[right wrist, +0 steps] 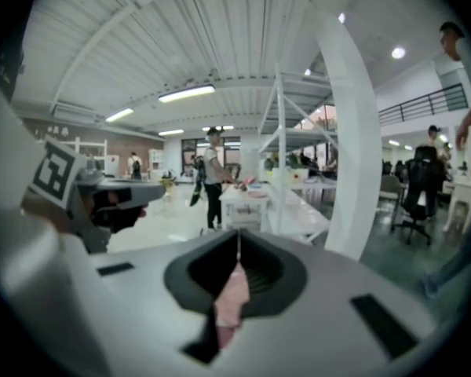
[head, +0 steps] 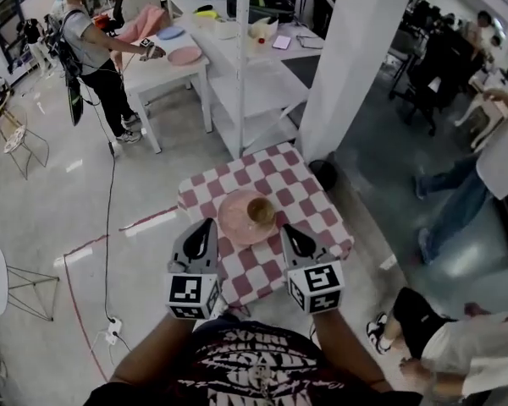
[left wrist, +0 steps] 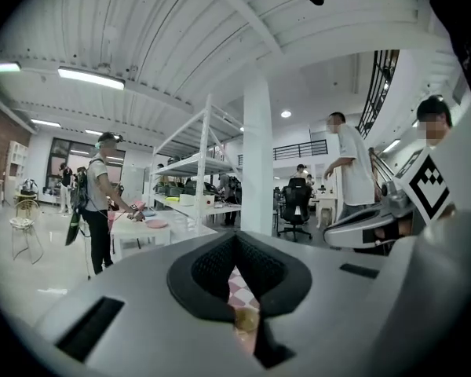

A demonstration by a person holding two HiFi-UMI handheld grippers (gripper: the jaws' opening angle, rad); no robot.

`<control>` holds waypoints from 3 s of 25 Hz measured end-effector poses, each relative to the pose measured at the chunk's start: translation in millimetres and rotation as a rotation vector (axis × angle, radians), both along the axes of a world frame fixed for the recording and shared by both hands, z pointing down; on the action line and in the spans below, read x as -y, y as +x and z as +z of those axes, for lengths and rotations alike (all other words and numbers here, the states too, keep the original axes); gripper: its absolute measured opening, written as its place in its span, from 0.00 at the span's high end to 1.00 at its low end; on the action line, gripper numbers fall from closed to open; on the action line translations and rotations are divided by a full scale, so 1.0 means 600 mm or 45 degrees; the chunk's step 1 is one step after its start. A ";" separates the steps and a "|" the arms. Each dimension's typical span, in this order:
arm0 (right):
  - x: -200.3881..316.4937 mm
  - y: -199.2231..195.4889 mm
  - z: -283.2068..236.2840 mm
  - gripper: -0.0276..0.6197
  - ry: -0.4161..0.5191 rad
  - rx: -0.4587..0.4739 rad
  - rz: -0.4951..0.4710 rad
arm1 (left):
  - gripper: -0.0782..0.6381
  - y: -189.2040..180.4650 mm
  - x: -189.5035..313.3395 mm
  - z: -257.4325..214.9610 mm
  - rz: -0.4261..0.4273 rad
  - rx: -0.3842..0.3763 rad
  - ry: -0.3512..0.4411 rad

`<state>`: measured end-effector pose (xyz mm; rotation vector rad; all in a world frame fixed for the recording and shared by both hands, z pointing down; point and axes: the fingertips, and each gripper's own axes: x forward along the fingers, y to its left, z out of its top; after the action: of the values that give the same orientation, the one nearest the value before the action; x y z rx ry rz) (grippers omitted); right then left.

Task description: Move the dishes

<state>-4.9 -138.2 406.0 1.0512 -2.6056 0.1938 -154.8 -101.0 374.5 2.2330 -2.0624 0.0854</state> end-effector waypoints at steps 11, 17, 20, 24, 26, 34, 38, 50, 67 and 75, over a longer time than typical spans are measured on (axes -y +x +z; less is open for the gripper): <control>0.027 -0.125 0.016 0.90 0.020 -0.064 0.003 | 0.86 -0.093 0.093 0.040 0.132 -0.139 -0.009; 0.068 -0.094 0.066 0.84 -0.142 -0.109 0.111 | 0.86 -0.086 0.158 0.096 0.167 -0.179 -0.113; 0.085 -0.083 0.120 0.68 -0.288 -0.117 0.103 | 0.85 -0.081 0.183 0.137 0.144 -0.174 -0.201; 0.127 -0.063 0.194 0.68 -0.426 -0.111 0.090 | 0.85 -0.085 0.203 0.191 0.069 -0.151 -0.310; 0.154 -0.060 0.230 0.68 -0.491 -0.096 0.084 | 0.85 -0.093 0.205 0.216 0.021 -0.142 -0.358; 0.228 -0.051 0.428 0.68 -0.761 -0.240 0.048 | 0.86 -0.108 0.193 0.356 -0.142 -0.186 -0.629; 0.259 -0.030 0.530 0.78 -0.848 -0.318 0.121 | 0.85 -0.099 0.182 0.412 -0.194 -0.221 -0.729; 0.290 -0.014 0.710 0.80 -1.140 -0.371 0.299 | 0.85 -0.107 0.140 0.479 -0.269 -0.255 -0.837; 0.355 0.159 0.654 0.90 -1.177 -0.020 0.749 | 0.86 -0.074 0.163 0.452 -0.098 -0.149 -0.843; 0.367 0.231 0.710 0.90 -1.173 -0.069 0.840 | 0.85 -0.101 0.147 0.415 -0.165 -0.064 -0.828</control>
<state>133.9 -358.1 832.2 1.3994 -1.6493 1.3193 -215.5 -189.4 623.6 1.6850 -1.7963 0.5881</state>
